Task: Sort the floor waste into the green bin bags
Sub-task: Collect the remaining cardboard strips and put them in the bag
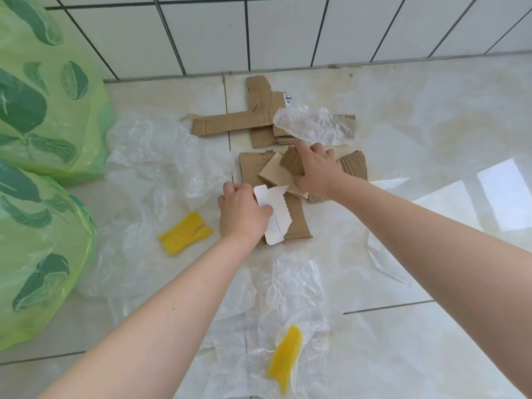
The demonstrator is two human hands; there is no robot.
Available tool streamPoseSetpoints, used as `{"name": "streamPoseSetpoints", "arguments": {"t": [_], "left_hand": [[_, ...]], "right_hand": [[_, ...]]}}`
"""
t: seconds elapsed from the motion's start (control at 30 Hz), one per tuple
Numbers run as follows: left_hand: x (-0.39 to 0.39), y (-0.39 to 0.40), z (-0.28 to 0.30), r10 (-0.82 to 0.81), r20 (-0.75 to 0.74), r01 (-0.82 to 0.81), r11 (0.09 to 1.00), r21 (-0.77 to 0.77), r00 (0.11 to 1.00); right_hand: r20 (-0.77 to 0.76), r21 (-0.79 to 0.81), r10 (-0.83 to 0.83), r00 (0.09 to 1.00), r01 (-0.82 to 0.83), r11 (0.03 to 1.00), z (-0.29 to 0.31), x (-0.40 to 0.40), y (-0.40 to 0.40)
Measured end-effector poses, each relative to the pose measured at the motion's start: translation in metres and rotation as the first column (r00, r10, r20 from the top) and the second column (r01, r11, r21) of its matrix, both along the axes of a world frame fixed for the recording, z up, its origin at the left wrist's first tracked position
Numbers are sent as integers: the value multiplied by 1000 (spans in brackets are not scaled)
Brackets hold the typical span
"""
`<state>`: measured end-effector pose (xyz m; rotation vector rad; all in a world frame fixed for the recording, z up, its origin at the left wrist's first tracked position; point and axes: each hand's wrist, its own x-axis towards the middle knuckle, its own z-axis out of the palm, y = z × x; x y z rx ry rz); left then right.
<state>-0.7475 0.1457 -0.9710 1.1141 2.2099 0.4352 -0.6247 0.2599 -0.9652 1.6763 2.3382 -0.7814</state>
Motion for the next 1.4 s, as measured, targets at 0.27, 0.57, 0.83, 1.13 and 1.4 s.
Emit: {"name": "streamPoseSetpoints", "arguments": {"t": [0.27, 0.57, 0.83, 1.13, 1.4], "left_hand": [[7, 7, 2, 148, 108, -147, 989, -18, 983], [0, 0, 4, 201, 303, -216, 976, 17, 932], [-29, -14, -3, 265, 385, -290, 957, 8, 884], [-28, -12, -5, 205, 335, -216, 976, -5, 920], [-23, -11, -4, 157, 348, -161, 987, -18, 924]], "right_hand": [[-27, -1, -146, 989, 146, 989, 1, -7, 0], [-406, -214, -243, 881, 167, 963, 20, 15, 1], [22, -114, 75, 997, -72, 991, 31, 82, 12], [334, -57, 387, 860, -391, 919, 17, 72, 14], [361, -25, 359, 861, -375, 927, 17, 63, 13]]}}
